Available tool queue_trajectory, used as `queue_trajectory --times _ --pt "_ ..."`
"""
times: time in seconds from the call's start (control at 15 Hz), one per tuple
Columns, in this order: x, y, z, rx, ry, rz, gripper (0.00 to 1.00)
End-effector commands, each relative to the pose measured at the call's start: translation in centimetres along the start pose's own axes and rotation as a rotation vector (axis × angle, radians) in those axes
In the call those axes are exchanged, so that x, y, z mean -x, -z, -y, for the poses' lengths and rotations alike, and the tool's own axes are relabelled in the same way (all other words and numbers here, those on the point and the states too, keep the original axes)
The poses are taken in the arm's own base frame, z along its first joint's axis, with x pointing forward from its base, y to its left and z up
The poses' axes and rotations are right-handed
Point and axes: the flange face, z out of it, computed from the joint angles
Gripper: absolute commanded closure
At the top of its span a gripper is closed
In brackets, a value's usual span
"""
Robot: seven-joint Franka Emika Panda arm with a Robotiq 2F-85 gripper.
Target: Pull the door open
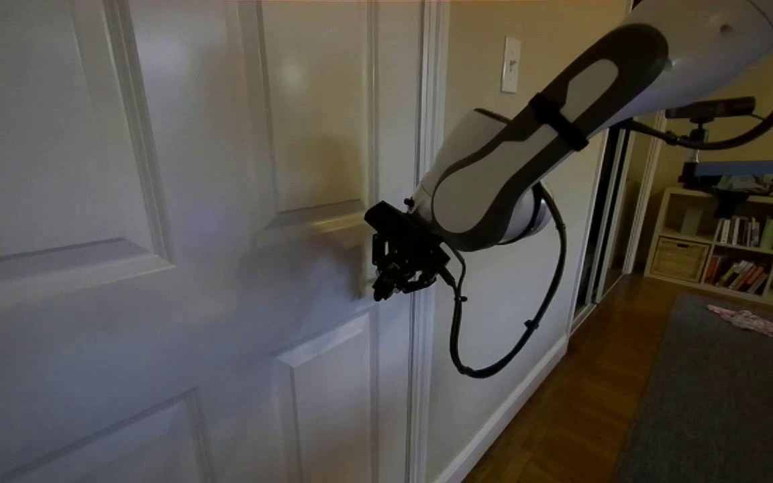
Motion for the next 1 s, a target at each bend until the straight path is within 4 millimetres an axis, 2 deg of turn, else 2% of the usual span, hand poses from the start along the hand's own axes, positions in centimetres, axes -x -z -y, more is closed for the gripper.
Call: queue_trajectory --times 0.0,0.27,0.47,0.6,0.93 --pt "1.0 -3.4 -2.8 0.070 0.068 0.024 0.89" --pt "-0.2 -4.4 -4.9 0.108 0.130 0.012 0.89" --pt "-0.5 -3.8 -5.8 0.123 0.142 0.012 0.89" --pt "0.0 -2.6 -6.1 0.125 0.148 0.027 0.89" --pt "2.5 2.2 -6.6 0.119 0.133 0.100 0.89"
